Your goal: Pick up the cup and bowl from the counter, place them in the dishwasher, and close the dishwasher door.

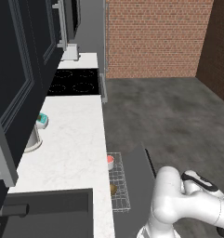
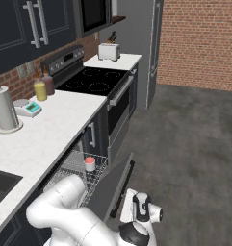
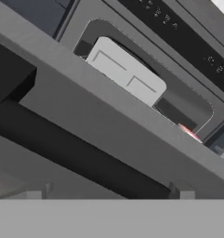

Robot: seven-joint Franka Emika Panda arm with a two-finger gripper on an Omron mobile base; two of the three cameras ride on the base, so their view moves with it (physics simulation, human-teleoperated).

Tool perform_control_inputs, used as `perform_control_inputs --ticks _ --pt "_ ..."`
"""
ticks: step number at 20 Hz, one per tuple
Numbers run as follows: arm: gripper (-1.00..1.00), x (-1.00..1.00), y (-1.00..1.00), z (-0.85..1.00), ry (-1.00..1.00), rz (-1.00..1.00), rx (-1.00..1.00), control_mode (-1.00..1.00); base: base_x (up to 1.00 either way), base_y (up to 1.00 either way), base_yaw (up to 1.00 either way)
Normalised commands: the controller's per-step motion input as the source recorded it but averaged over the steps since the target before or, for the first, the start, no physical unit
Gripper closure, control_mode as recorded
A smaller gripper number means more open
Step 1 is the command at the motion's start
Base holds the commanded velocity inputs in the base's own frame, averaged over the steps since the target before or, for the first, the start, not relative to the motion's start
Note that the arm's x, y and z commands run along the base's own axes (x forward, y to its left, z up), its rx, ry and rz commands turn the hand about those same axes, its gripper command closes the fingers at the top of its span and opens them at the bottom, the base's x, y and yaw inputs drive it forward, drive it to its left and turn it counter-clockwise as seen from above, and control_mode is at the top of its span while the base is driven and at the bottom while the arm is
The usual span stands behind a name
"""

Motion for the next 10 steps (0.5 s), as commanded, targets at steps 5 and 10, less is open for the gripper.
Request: perform_control_inputs --ticks 5,10 --pt "-1.0 0.62 0.03 -0.71 -0.02 0.14 0.23 -1.0 0.0 0.0 0.0" --pt "-1.0 0.38 0.27 -0.48 -0.09 0.24 0.31 -1.0 0.0 0.0 0.0"
